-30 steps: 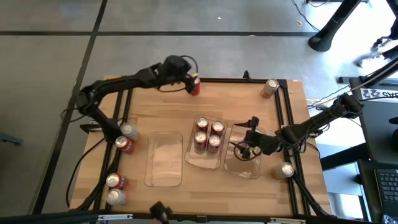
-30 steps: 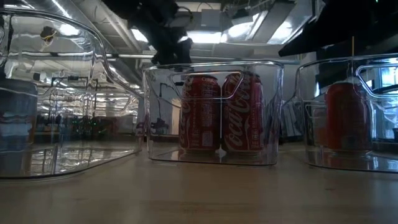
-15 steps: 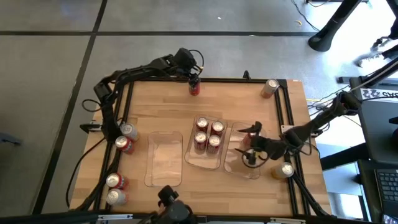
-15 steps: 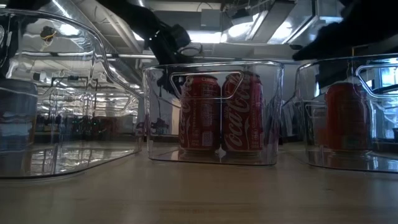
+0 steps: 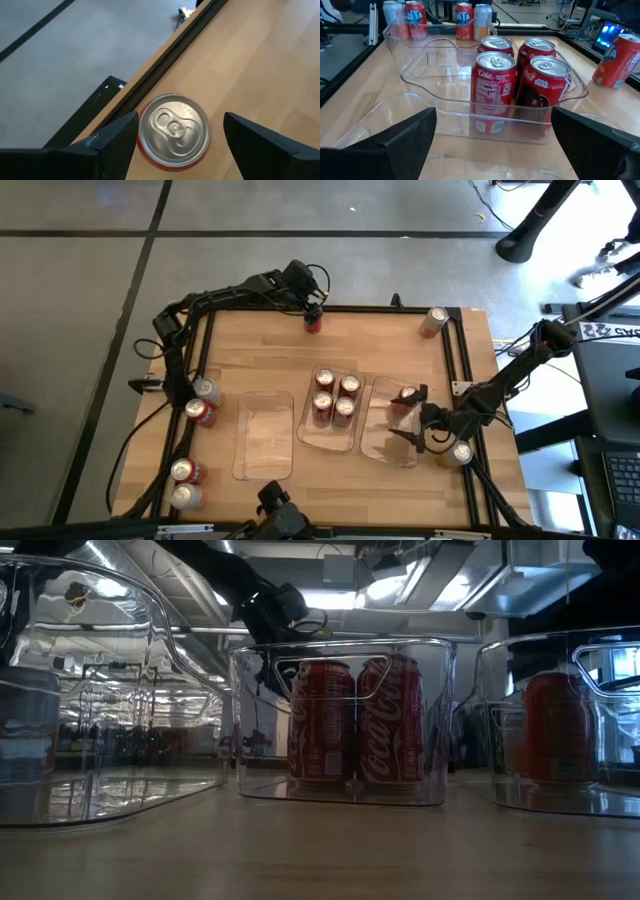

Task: Sort soda cans
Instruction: Put the top left red soda can into the right transparent bin

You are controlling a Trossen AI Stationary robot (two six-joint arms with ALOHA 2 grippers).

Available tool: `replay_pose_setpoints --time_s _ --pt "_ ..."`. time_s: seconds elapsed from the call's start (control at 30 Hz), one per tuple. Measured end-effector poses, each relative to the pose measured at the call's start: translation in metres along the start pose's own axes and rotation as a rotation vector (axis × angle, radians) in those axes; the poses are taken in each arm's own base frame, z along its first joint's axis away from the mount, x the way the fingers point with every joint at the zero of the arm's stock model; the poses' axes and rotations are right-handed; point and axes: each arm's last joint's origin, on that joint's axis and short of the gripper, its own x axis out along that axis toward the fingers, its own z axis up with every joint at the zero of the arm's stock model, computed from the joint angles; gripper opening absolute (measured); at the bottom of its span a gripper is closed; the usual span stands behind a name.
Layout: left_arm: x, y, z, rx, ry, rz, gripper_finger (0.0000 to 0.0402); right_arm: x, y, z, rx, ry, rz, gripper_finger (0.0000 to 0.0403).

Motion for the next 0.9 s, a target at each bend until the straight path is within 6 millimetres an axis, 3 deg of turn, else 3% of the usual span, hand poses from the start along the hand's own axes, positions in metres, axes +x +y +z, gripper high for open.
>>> replay_pose_setpoints --time_s 0.37,0.9 --pt "-0.0016 -0.0012 -0.0025 -0.071 0.028 -0.008 0.0282 -0.0008 0.0014 0.0032 -0.077 -0.027 0.004 0.0390" --pt "-0.0012 -0.0024 -0.0009 -0.032 0.010 -0.011 0.0282 -0.0006 0.0018 0.0051 -0.053 -0.043 -0.001 0.0390"
